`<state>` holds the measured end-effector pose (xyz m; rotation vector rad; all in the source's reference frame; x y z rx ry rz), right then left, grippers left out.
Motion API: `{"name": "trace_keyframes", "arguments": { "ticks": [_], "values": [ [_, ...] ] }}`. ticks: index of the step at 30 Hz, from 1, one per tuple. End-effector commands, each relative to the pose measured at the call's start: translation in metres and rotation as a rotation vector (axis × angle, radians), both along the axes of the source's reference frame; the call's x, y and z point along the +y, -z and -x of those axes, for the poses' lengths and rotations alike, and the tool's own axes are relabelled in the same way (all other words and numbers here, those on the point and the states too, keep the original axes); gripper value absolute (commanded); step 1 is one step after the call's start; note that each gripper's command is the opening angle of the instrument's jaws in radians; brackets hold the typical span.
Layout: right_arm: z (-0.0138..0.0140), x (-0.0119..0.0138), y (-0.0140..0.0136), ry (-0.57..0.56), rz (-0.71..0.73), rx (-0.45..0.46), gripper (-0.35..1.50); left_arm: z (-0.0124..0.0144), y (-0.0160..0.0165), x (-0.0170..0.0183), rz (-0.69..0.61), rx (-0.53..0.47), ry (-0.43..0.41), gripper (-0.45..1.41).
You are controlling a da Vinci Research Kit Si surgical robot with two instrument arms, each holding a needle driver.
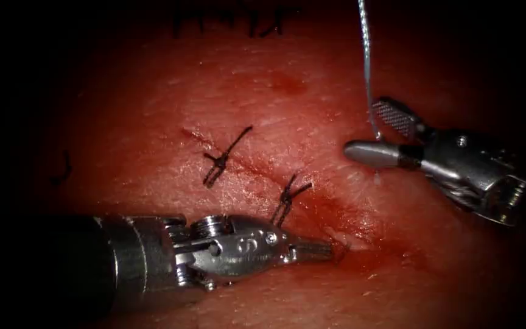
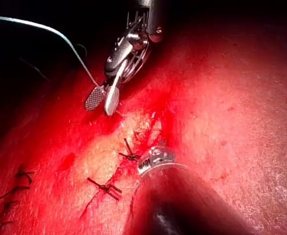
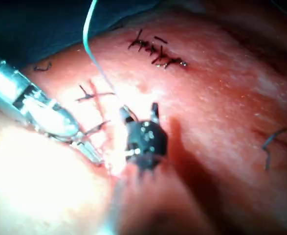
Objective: Wound Closure
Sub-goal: Right hand throws needle into the skin above the incision
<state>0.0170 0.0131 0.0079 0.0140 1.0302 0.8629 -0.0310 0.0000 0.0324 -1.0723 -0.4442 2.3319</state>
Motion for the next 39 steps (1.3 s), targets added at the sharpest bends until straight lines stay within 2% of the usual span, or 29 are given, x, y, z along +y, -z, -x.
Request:
{"name": "trace_keyframes", "arguments": {
  "ticks": [1,3,4,5,6,7,9,11,14,15,18,21,25,28,30,39],
  "values": [
    [-0.0002,-0.0005,0.0000,0.014,-0.001,-0.022,0.96,0.0006,-0.0005,-0.0001,0.000,-0.001,-0.001,-0.45],
    [-0.0001,-0.0007,0.0002,0.022,-0.010,-0.047,0.78,0.0006,-0.0005,-0.0002,0.000,-0.001,0.000,-0.45],
    [-0.0003,-0.0010,0.0002,0.036,-0.018,-0.069,0.57,0.0006,-0.0005,-0.0002,0.000,-0.001,0.000,-0.45],
    [-0.0003,-0.0010,0.0002,0.036,-0.018,-0.069,0.57,0.0006,-0.0005,-0.0002,0.000,-0.001,0.000,-0.45],
    [-0.0004,-0.0012,0.0001,0.042,-0.022,-0.077,0.25,0.0006,-0.0005,-0.0002,0.000,-0.001,0.000,-0.45],
    [-0.0006,-0.0013,-0.0001,0.043,-0.022,-0.080,0.17,0.0006,-0.0005,-0.0001,0.000,-0.001,0.000,-0.45],
    [-0.0009,-0.0014,-0.0004,0.043,-0.023,-0.086,0.14,0.0006,-0.0004,-0.0001,-0.001,-0.001,0.000,-0.45],
    [-0.0013,-0.0014,-0.0007,0.052,-0.023,-0.099,0.31,0.0006,-0.0004,-0.0001,-0.001,-0.001,0.000,-0.45],
    [-0.0014,-0.0015,-0.0010,0.056,-0.025,-0.105,0.29,0.0005,-0.0004,-0.0001,-0.001,-0.001,-0.001,-0.45],
    [-0.0012,-0.0016,-0.0010,0.056,-0.024,-0.107,-0.35,0.0005,-0.0004,-0.0001,-0.001,-0.001,-0.001,-0.45],
    [-0.0007,-0.0020,-0.0007,0.010,-0.018,-0.160,-0.35,0.0005,-0.0003,-0.0001,-0.002,-0.002,-0.002,-0.45],
    [-0.0004,-0.0020,-0.0005,-0.028,-0.051,-0.172,-0.35,0.0004,-0.0003,0.0000,-0.002,-0.002,-0.002,-0.45],
    [-0.0003,-0.0020,-0.0007,-0.069,-0.201,-0.077,-0.35,0.0005,-0.0003,-0.0001,-0.002,-0.002,-0.001,-0.45],
    [-0.0005,-0.0026,-0.0009,-0.066,-0.315,0.030,-0.35,0.0004,-0.0002,0.0000,0.002,-0.003,-0.005,-0.45],
    [-0.0006,-0.0030,-0.0010,-0.070,-0.358,0.064,-0.35,0.0004,-0.0002,0.0001,0.001,-0.004,-0.005,-0.45],
    [-0.0017,-0.0052,-0.0010,-0.054,-0.573,0.124,-0.35,0.0004,0.0003,0.0004,0.005,-0.007,-0.012,-0.45]
  ]
}}
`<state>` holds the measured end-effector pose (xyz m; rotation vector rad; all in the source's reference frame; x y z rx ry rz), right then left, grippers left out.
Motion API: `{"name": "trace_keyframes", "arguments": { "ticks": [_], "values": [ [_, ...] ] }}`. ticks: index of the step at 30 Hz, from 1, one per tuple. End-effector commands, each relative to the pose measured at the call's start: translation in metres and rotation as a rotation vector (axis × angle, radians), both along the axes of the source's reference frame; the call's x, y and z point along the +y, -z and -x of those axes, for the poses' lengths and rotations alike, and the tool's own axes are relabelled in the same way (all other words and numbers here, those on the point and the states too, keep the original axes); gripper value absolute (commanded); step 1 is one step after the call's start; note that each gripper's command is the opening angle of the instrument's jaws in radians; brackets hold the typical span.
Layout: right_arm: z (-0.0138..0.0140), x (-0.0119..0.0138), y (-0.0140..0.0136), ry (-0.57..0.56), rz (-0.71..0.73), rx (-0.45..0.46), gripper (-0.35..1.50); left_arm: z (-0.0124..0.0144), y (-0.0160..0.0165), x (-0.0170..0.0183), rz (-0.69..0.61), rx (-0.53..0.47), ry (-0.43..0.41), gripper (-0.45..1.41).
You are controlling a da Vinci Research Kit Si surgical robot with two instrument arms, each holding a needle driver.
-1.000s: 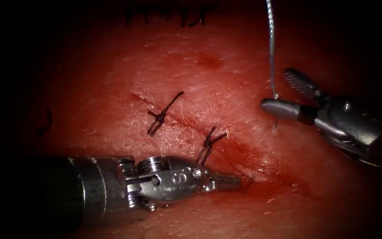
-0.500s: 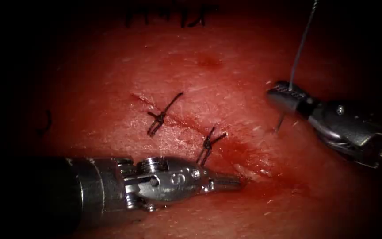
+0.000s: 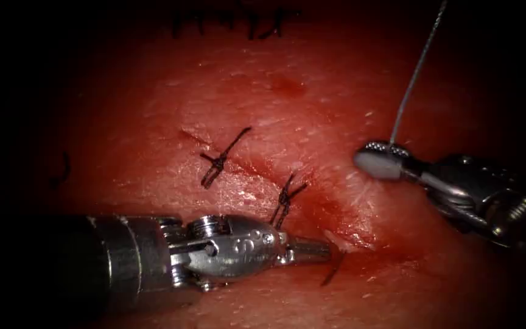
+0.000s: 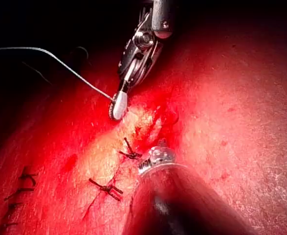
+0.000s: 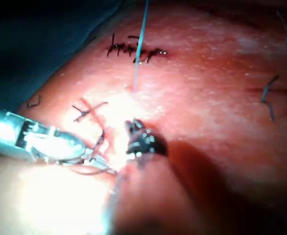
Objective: Wound Closure
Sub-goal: Right hand throws needle into the skin above the incision, then left gripper picks up needle and pulls it the rest of the way through skin
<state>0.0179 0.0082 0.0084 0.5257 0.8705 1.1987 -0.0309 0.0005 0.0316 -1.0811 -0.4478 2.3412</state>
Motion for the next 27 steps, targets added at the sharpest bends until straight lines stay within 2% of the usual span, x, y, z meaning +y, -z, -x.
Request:
{"name": "trace_keyframes", "arguments": {
  "ticks": [1,2,3,4,6,7,9,12,16,21,25,27],
  "values": [
    [-0.0008,-0.0002,-0.0004,0.015,-0.007,0.016,-0.35,0.0006,-0.0004,-0.0001,0.014,-0.003,-0.011,-0.45],
    [-0.0008,0.0000,-0.0004,0.020,-0.008,0.021,-0.21,0.0006,-0.0003,-0.0001,0.018,-0.004,-0.015,-0.45],
    [-0.0006,0.0009,-0.0005,0.012,0.004,0.048,0.51,0.0005,0.0000,-0.0001,0.039,-0.006,-0.034,-0.45],
    [-0.0006,0.0009,-0.0005,0.012,0.004,0.048,0.51,0.0005,0.0000,-0.0001,0.039,-0.006,-0.034,-0.45],
    [0.0002,0.0024,-0.0010,-0.012,0.073,0.106,1.11,0.0002,0.0004,-0.0001,0.092,-0.029,-0.065,-0.45],
    [0.0013,0.0033,-0.0013,-0.019,0.113,0.128,1.21,-0.0001,0.0007,-0.0001,0.126,-0.064,-0.090,-0.45],
    [0.0028,0.0043,-0.0018,-0.034,0.144,0.136,1.20,-0.0007,0.0013,-0.0002,0.185,-0.129,-0.127,-0.45],
    [0.0037,0.0048,-0.0021,-0.031,0.150,0.138,1.16,-0.0012,0.0017,0.0000,0.236,-0.185,-0.170,-0.45],
    [0.0038,0.0050,-0.0023,-0.027,0.156,0.137,1.13,-0.0011,0.0021,0.0000,0.309,-0.250,-0.214,-0.27],
    [0.0036,0.0050,-0.0026,-0.029,0.159,0.136,1.11,0.0000,0.0022,-0.0002,0.363,-0.328,-0.222,-0.01],
    [0.0037,0.0049,-0.0033,-0.028,0.165,0.135,1.10,0.0011,0.0023,-0.0001,0.387,-0.398,-0.189,0.19],
    [0.0037,0.0047,-0.0040,-0.026,0.173,0.134,1.08,0.0014,0.0022,0.0001,0.392,-0.416,-0.187,0.22]
  ]
}}
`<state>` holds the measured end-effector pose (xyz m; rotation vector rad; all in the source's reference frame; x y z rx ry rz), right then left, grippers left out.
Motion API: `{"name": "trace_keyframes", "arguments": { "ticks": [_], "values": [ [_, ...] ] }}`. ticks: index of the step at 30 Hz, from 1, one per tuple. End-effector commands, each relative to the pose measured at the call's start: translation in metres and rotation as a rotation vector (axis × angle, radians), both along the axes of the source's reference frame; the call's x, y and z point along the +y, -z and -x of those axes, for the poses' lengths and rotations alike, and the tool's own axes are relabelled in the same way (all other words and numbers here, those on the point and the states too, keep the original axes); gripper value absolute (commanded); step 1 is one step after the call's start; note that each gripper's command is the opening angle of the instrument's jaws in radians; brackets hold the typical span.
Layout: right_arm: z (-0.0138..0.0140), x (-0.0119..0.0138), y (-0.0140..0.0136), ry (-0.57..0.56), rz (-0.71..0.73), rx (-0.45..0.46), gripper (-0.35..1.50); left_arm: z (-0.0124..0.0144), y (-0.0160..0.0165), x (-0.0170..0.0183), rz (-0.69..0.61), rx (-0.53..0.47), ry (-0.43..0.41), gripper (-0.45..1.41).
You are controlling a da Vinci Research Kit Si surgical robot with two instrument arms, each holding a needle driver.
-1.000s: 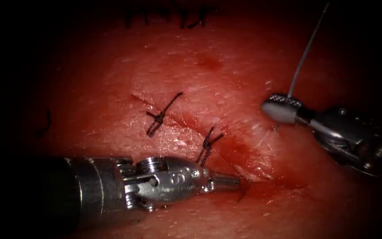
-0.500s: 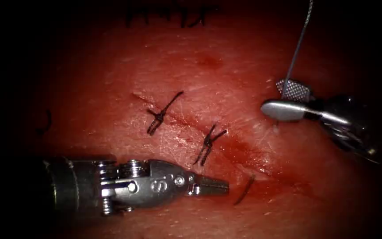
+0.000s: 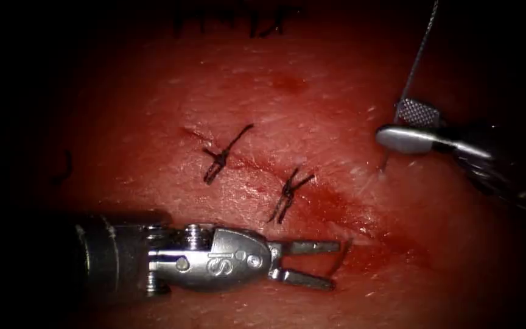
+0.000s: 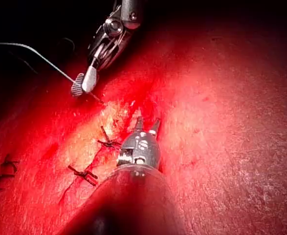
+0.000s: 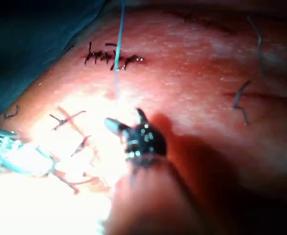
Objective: Wound Closure
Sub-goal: Left gripper picks up needle and pulls it the rest of the way through skin
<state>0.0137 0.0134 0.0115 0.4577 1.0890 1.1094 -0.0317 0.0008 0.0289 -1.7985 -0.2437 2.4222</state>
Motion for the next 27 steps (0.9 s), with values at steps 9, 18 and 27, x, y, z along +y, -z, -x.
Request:
{"name": "trace_keyframes", "arguments": {
  "ticks": [9,18,27],
  "values": [
    [-0.0006,-0.0010,-0.0021,0.001,0.014,0.001,1.04,0.0010,-0.0020,-0.0001,0.013,-0.016,-0.010,0.05],
    [-0.0005,-0.0011,-0.0020,0.000,0.014,0.000,0.99,-0.0004,-0.0011,0.0010,-0.303,-0.121,-0.004,-0.45],
    [-0.0004,-0.0012,-0.0020,0.002,0.013,-0.002,0.99,-0.0021,0.0021,0.0010,-0.745,-0.199,-0.011,-0.45]
  ]
}}
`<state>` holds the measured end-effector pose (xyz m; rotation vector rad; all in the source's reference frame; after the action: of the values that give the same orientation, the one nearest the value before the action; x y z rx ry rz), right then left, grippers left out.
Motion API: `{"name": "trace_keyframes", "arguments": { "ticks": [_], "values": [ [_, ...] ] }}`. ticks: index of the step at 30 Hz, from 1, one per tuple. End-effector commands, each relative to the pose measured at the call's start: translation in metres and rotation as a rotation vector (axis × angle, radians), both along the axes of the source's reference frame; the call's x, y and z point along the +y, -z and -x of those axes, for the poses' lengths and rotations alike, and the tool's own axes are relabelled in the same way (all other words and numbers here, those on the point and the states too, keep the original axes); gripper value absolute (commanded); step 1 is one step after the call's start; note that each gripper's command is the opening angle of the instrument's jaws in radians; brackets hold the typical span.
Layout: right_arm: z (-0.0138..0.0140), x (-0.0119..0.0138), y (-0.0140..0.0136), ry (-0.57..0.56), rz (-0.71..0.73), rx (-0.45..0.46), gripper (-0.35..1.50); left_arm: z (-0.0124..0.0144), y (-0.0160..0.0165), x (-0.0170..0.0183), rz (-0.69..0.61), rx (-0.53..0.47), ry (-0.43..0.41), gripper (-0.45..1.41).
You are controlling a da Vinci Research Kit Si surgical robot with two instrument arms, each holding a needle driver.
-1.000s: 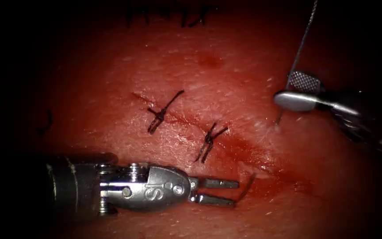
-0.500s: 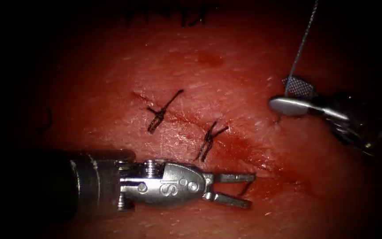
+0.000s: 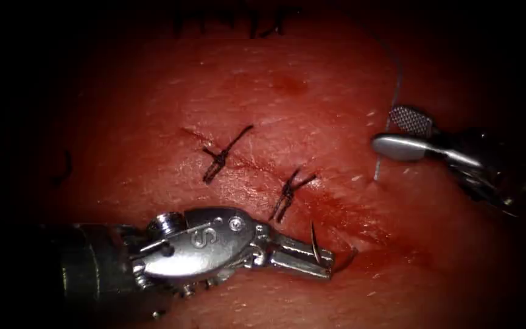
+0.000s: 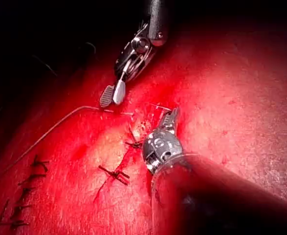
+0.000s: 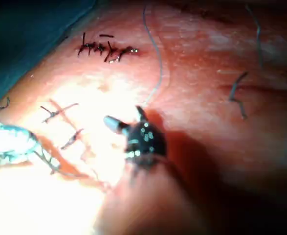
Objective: Wound Closure
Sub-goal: Left gripper picks up needle and pulls it the rest of the way through skin
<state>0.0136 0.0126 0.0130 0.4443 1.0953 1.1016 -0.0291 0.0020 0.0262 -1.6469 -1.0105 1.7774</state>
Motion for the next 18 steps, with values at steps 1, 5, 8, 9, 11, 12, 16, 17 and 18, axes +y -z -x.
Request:
{"name": "trace_keyframes", "arguments": {
  "ticks": [1,5,8,9,11,12,16,17,18],
  "values": [
    [-0.0006,-0.0004,-0.0006,0.003,-0.001,0.000,0.99,0.0005,-0.0002,-0.0002,-0.024,-0.009,-0.002,-0.45],
    [-0.0005,-0.0006,-0.0006,0.005,0.000,0.001,0.99,0.0000,0.0016,-0.0003,-0.085,-0.054,-0.005,-0.45],
    [-0.0004,-0.0008,-0.0006,0.009,-0.001,0.001,0.99,-0.0003,0.0031,-0.0004,-0.102,-0.070,-0.020,-0.45],
    [-0.0002,-0.0009,-0.0005,0.013,-0.002,0.000,0.99,-0.0005,0.0042,-0.0003,-0.110,-0.072,-0.018,-0.45],
    [0.0002,-0.0008,-0.0003,0.020,-0.007,-0.002,0.99,-0.0007,0.0058,-0.0001,-0.052,-0.071,-0.006,-0.45],
    [0.0003,-0.0008,-0.0003,0.023,-0.009,-0.003,0.98,-0.0008,0.0063,-0.0001,-0.025,-0.064,-0.003,-0.45],
    [0.0014,-0.0006,0.0003,0.033,0.001,-0.010,0.89,-0.0017,0.0094,0.0003,0.170,-0.029,0.027,-0.45],
    [0.0017,-0.0005,0.0003,0.054,0.055,-0.026,0.83,-0.0018,0.0099,0.0005,0.196,-0.027,0.038,-0.45],
    [0.0020,-0.0005,0.0003,0.100,0.153,-0.056,0.66,-0.0022,0.0108,0.0011,0.258,-0.017,0.064,-0.45]
  ]
}}
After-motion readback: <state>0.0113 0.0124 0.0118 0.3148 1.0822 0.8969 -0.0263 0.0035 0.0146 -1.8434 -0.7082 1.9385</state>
